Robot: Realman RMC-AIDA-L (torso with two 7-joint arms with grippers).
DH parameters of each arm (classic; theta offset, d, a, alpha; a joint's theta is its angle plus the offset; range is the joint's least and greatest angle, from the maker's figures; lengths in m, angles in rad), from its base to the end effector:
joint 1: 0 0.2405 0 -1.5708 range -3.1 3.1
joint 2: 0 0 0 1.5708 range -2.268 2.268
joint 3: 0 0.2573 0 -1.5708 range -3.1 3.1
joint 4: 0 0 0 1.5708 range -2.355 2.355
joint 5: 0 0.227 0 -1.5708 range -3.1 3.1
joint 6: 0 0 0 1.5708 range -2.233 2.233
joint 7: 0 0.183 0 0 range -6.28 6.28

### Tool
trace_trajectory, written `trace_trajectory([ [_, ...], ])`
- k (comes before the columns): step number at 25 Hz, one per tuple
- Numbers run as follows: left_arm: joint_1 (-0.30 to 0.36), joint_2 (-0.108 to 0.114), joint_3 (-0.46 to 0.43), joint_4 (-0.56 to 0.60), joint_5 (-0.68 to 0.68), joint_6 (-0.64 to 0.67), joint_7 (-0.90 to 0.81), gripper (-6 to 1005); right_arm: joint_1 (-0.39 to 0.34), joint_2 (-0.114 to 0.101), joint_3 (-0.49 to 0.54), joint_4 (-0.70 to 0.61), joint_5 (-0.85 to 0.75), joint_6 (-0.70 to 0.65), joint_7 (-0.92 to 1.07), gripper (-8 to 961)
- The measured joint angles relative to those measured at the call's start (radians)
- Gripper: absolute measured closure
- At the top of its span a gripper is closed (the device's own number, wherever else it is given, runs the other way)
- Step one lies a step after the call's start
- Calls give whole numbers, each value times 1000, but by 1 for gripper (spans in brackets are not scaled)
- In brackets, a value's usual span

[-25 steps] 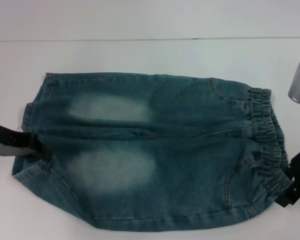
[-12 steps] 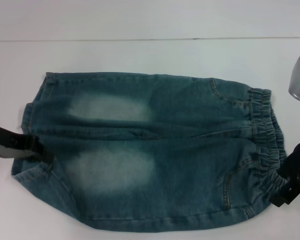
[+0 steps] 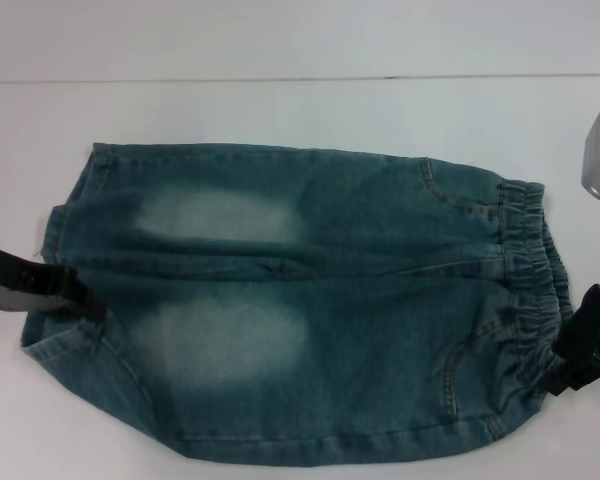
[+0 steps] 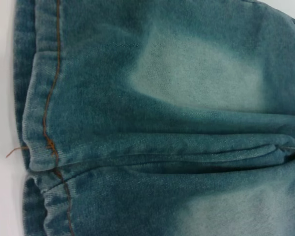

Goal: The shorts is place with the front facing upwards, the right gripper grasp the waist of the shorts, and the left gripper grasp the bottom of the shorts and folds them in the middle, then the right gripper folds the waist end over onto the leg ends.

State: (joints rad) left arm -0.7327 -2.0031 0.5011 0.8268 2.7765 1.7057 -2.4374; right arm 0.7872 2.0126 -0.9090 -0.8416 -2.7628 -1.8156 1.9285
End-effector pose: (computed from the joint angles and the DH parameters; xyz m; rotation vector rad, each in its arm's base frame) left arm -0.3010 0.3693 0.0221 -2.3036 -1.8422 0.1044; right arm 0.2663 0.3538 -0.0064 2.8752 -0.8680 0.6500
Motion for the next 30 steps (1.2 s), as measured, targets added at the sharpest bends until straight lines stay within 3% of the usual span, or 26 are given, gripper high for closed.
trace_trajectory([
  [9, -1, 4, -12, 1, -18, 0, 0, 963, -3, -2, 16, -1, 1, 23, -17, 764],
  [15, 7, 12, -40, 12, -51, -8, -5, 962, -14, -5, 123, 33, 36, 27, -74, 923],
  [22, 31, 20, -79, 19, -69, -43, 29, 962, -117, -43, 283, 110, 233, 58, -133, 923],
  [30, 49, 31, -140, 22, -140, -117, 64, 963, -196, -73, 369, 210, 378, 164, -160, 923],
])
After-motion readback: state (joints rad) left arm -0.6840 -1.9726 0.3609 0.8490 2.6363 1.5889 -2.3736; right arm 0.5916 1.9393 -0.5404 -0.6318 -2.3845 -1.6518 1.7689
